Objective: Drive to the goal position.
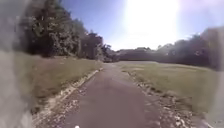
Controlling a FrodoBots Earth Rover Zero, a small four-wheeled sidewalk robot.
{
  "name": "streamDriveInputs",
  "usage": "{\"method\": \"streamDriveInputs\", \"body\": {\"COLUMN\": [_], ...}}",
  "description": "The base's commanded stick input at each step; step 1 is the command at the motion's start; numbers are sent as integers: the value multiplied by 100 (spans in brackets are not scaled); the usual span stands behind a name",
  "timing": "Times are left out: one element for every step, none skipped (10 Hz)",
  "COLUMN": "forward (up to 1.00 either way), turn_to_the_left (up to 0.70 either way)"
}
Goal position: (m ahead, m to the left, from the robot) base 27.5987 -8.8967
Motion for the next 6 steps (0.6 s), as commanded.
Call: {"method": "streamDriveInputs", "body": {"forward": [100,100,100,100,100,100], "turn_to_the_left": [0,0,2,5,2,2]}}
